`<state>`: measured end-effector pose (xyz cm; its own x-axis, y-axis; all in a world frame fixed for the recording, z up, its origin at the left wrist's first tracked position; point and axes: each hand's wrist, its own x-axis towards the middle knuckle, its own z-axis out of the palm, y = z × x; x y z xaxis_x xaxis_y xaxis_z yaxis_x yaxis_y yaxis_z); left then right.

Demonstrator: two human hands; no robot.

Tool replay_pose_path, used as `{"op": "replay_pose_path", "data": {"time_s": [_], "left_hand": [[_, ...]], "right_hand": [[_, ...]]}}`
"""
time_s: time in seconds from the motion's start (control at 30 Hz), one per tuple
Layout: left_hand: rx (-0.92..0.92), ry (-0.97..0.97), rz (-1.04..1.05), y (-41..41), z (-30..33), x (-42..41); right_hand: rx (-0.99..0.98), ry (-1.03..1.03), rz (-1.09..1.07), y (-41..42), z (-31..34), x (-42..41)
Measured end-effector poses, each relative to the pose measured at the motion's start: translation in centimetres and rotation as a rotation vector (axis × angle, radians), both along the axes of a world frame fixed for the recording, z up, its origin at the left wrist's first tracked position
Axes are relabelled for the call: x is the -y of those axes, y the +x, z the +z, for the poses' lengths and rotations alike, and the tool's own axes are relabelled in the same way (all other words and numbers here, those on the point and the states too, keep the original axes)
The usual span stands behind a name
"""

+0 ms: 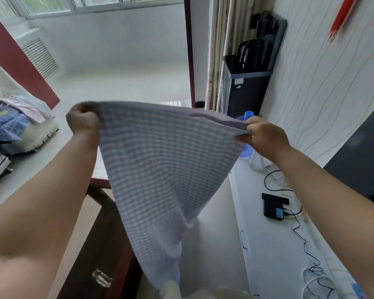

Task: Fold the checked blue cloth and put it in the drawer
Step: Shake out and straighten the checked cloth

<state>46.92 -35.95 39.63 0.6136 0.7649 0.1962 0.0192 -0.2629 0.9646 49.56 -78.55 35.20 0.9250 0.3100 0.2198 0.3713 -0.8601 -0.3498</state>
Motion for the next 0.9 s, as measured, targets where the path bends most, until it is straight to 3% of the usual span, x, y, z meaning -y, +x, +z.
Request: {"op": "replay_pose_path", "data": {"time_s": [0.13,0.23,0.37,0.47,0.53,0.63,0.77,0.9], "left_hand": [[-0.034,-0.157,0.131,-1.1,-3.0,-1.7],[0.035,-0.115,0.032,-0.8,-2.5,-0.2],[0.056,0.000,-0.055,0.4,-2.0,-0.4],[-0.088,0.000,0.016,-0.2,-3.6,-2.0],[-0.149,-0.030,-0.007,-0.8,-4.2,-1.1],[-0.054,-0.183,-0.025,-0.4,-3.4,0.6],[0.046,-0.233,-0.012,0.0,-0.9,-0.1],[-0.015,-0.079,-0.071,-0.8,-0.9,-0.1]], "right_hand": [[-0.106,-0.355,0.188,-2.3,1.7,-1.5],[-0.208,-0.448,0.160,-1.7,1.4,0.2],[-0.061,-0.644,0.104,-0.8,0.9,1.4],[0.057,-0.381,0.070,-0.9,1.9,1.0],[0.000,-0.259,0.033,-0.4,2.4,1.1],[-0.104,-0.077,0.005,-0.5,2.1,1.6],[-0.084,0.570,0.020,-2.3,1.8,0.6],[-0.354,1.111,-0.136,-3.3,0.1,-0.3]]}}
